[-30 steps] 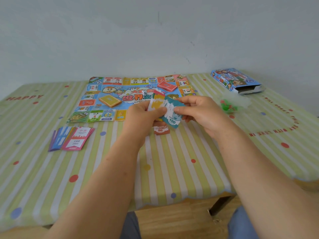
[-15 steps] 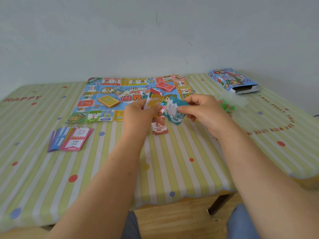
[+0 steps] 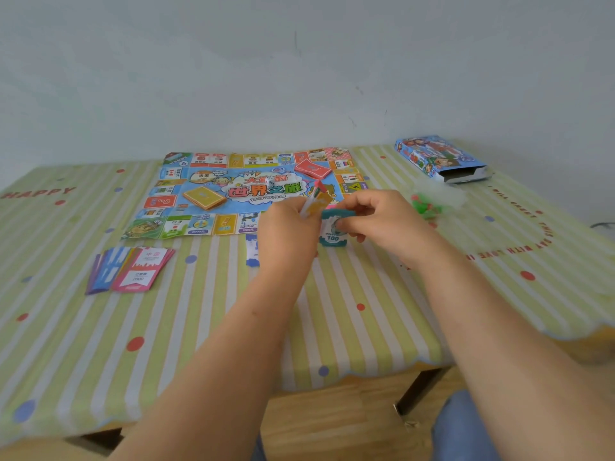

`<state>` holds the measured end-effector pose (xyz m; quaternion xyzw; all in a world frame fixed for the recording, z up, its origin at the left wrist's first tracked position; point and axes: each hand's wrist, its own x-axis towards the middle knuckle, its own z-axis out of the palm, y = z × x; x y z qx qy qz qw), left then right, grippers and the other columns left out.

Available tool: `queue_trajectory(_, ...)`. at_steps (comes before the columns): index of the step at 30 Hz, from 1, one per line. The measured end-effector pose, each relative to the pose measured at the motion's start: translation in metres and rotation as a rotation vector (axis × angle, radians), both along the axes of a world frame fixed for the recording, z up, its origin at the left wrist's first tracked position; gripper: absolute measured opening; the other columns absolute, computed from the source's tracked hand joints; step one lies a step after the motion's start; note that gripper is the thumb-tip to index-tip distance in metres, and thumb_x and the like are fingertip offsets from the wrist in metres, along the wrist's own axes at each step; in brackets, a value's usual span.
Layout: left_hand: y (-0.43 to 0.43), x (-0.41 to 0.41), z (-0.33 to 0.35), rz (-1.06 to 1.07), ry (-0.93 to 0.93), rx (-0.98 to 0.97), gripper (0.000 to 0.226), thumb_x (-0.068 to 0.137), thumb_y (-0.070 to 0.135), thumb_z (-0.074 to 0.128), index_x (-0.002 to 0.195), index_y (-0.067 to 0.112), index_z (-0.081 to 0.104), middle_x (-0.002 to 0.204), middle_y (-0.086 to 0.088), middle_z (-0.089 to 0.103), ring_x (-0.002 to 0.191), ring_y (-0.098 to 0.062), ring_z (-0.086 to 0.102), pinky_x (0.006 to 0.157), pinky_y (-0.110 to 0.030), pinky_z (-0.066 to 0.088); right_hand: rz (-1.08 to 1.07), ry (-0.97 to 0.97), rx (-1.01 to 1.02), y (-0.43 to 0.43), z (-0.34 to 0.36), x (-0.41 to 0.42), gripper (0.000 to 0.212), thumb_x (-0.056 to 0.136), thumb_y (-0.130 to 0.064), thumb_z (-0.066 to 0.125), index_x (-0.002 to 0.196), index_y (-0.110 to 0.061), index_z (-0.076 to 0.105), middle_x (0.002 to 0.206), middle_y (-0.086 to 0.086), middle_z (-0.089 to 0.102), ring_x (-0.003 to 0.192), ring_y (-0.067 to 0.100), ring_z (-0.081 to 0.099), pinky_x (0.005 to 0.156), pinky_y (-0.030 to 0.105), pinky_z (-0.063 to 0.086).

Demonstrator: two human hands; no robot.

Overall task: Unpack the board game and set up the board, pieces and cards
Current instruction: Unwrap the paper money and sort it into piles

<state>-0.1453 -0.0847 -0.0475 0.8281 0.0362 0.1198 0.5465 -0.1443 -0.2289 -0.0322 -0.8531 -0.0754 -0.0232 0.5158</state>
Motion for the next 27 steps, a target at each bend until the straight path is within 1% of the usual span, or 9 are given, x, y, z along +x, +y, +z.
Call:
queue_trajectory(2, -0.002, 0.001, -0.002, 0.005, 0.005, 0.025, 0.027, 0.084, 0.035, 0.058, 0.078, 0.011, 0.068, 0.074, -0.015, 0.069, 0.072, -0.034, 0.068, 0.058, -0.052, 0.058, -0.013, 0.000, 0.020, 0.001, -0.001, -0.001, 0.020, 0.079, -0.005, 0.069, 0.093, -0.019, 0.073, 0.078, -0.001, 0.069, 0.057, 0.001, 0.056, 0.060, 0.023, 0.048)
queue_trajectory(6, -0.006, 0.002, -0.002, 0.019, -0.011, 0.057, 0.029, 0.086, 0.034, 0.058, 0.077, 0.009, 0.067, 0.073, -0.016, 0.068, 0.073, -0.035, 0.068, 0.058, -0.053, 0.057, -0.049, -0.013, 0.033, 0.002, 0.000, -0.003, 0.021, 0.081, -0.001, 0.062, 0.095, -0.015, 0.071, 0.080, 0.002, 0.068, 0.053, -0.002, 0.056, 0.056, 0.018, 0.049)
queue_trajectory(11, -0.005, 0.000, -0.001, 0.024, 0.000, 0.037, 0.024, 0.088, 0.028, 0.059, 0.076, 0.009, 0.068, 0.071, -0.016, 0.068, 0.073, -0.036, 0.067, 0.059, -0.052, 0.057, -0.072, -0.006, 0.067, 0.003, 0.000, -0.002, 0.017, 0.084, 0.000, 0.060, 0.094, -0.009, 0.070, 0.070, 0.001, 0.064, 0.051, 0.001, 0.057, 0.057, 0.020, 0.050)
queue_trajectory(13, -0.003, -0.002, 0.001, 0.009, 0.023, -0.007, 0.021, 0.089, 0.027, 0.061, 0.077, 0.012, 0.069, 0.071, -0.012, 0.070, 0.067, -0.032, 0.068, 0.053, -0.042, 0.058, -0.069, -0.004, 0.064, 0.003, 0.000, -0.002, 0.015, 0.084, 0.000, 0.062, 0.092, -0.009, 0.070, 0.068, 0.000, 0.065, 0.053, 0.003, 0.058, 0.057, 0.023, 0.050)
queue_trajectory(15, 0.001, -0.004, 0.003, 0.001, 0.056, -0.095, 0.012, 0.089, 0.023, 0.063, 0.081, 0.015, 0.070, 0.070, -0.006, 0.070, 0.056, -0.019, 0.066, 0.042, -0.024, 0.051, -0.064, 0.000, 0.079, 0.002, 0.004, -0.001, 0.014, 0.082, 0.000, 0.064, 0.086, -0.011, 0.070, 0.067, 0.000, 0.065, 0.054, 0.006, 0.057, 0.056, 0.024, 0.049)
queue_trajectory(17, 0.009, -0.004, 0.006, 0.014, 0.081, -0.189, 0.005, 0.087, 0.018, 0.066, 0.084, 0.016, 0.069, 0.070, -0.004, 0.070, 0.050, -0.010, 0.063, 0.041, -0.016, 0.046, -0.064, 0.022, 0.109, -0.002, 0.010, 0.002, 0.016, 0.082, 0.001, 0.064, 0.080, -0.013, 0.069, 0.066, 0.002, 0.065, 0.053, 0.009, 0.056, 0.054, 0.023, 0.048)
queue_trajectory(21, 0.023, -0.003, 0.011, 0.043, 0.136, -0.395, 0.008, 0.085, 0.015, 0.070, 0.091, 0.010, 0.070, 0.078, -0.005, 0.074, 0.057, -0.009, 0.069, 0.042, -0.018, 0.048, -0.015, 0.190, 0.152, -0.009, 0.023, 0.012, 0.009, 0.081, 0.004, 0.063, 0.085, -0.002, 0.068, 0.063, 0.007, 0.062, 0.053, 0.014, 0.054, 0.052, 0.025, 0.046)
queue_trajectory(24, 0.025, -0.003, 0.015, 0.039, 0.193, -0.500, 0.016, 0.085, 0.013, 0.070, 0.099, 0.005, 0.070, 0.086, -0.009, 0.074, 0.057, -0.007, 0.068, 0.036, -0.012, 0.040, 0.066, 0.335, 0.036, -0.005, 0.022, 0.016, 0.011, 0.081, 0.006, 0.062, 0.090, 0.004, 0.068, 0.068, 0.011, 0.063, 0.052, 0.014, 0.054, 0.050, 0.024, 0.045)
queue_trajectory(27, 0.027, -0.001, 0.015, 0.020, 0.200, -0.566, 0.018, 0.083, 0.010, 0.071, 0.099, 0.002, 0.069, 0.086, -0.011, 0.074, 0.064, -0.012, 0.071, 0.047, -0.013, 0.049, 0.048, 0.292, -0.117, 0.000, 0.016, 0.019, 0.012, 0.081, 0.005, 0.065, 0.090, 0.000, 0.070, 0.070, 0.011, 0.065, 0.055, 0.014, 0.056, 0.054, 0.026, 0.047)
